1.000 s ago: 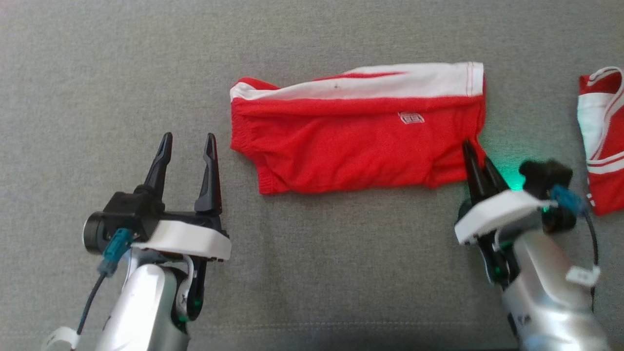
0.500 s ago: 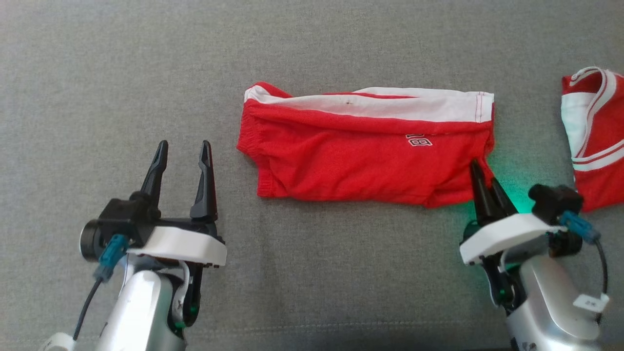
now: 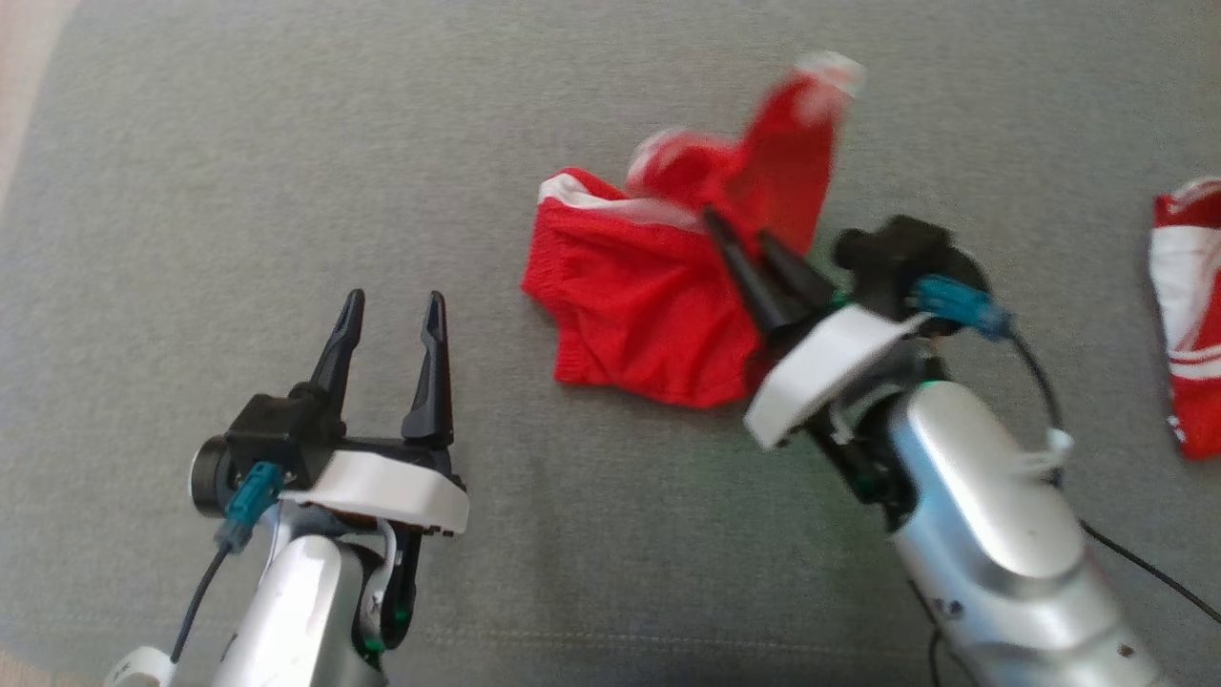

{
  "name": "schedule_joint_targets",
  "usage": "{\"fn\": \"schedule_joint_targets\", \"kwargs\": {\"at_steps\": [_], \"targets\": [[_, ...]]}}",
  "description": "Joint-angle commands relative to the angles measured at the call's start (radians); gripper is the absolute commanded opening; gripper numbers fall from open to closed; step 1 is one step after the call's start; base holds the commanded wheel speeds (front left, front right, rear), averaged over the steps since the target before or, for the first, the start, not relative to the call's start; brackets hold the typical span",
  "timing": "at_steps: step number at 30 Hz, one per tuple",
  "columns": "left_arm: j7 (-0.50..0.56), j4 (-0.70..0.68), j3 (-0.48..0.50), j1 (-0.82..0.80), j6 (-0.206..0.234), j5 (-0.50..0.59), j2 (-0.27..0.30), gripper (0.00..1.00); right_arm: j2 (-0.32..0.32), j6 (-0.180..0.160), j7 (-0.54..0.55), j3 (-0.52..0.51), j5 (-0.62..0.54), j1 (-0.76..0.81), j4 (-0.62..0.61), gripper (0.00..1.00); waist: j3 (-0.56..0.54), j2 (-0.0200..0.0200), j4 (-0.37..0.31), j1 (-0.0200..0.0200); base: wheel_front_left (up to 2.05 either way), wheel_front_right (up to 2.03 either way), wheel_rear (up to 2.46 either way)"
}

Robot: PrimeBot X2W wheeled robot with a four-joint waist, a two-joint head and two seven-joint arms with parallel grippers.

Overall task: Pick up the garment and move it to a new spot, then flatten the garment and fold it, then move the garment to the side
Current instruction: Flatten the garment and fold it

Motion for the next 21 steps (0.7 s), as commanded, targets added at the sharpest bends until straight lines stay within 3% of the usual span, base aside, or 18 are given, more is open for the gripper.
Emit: {"fn": "schedule_joint_targets", "kwargs": {"at_steps": [1,13,14,15,16,21], "targets": [[-0.012,-0.028,0.027,-0.029,-0.004,-0.003,0.005,1.00,0.023,-0.001,0.008,0.037,0.018,-0.019,-0.015,0.00,0.004,0.0000,0.019,0.0000,0.00,0.00,0.00],[-0.012,-0.018,0.018,-0.056,-0.008,-0.012,-0.012,1.00,0.044,-0.001,-0.043,0.313,0.159,-0.068,0.193,0.00,0.056,0.0000,0.068,0.0000,0.00,0.00,0.00],[-0.012,-0.016,0.018,-0.057,-0.008,-0.012,-0.013,1.00,0.044,-0.001,-0.052,0.325,0.166,-0.074,0.204,0.17,0.058,0.0000,0.066,0.0000,0.00,0.00,0.00],[-0.012,-0.015,0.019,-0.058,-0.009,-0.012,-0.014,1.00,0.044,-0.001,-0.063,0.332,0.174,-0.080,0.211,0.53,0.058,0.0000,0.064,0.0000,0.00,0.00,0.00],[-0.012,-0.014,0.021,-0.059,-0.009,-0.012,-0.014,1.00,0.044,-0.001,-0.076,0.336,0.176,-0.088,0.218,1.00,0.058,0.0000,0.060,0.0000,0.00,0.00,0.00],[-0.012,-0.011,0.029,-0.058,-0.012,-0.005,-0.016,1.00,0.044,-0.001,-0.178,0.320,0.171,-0.122,0.210,1.00,0.048,0.0000,0.033,0.0000,0.00,0.00,0.00]]}}
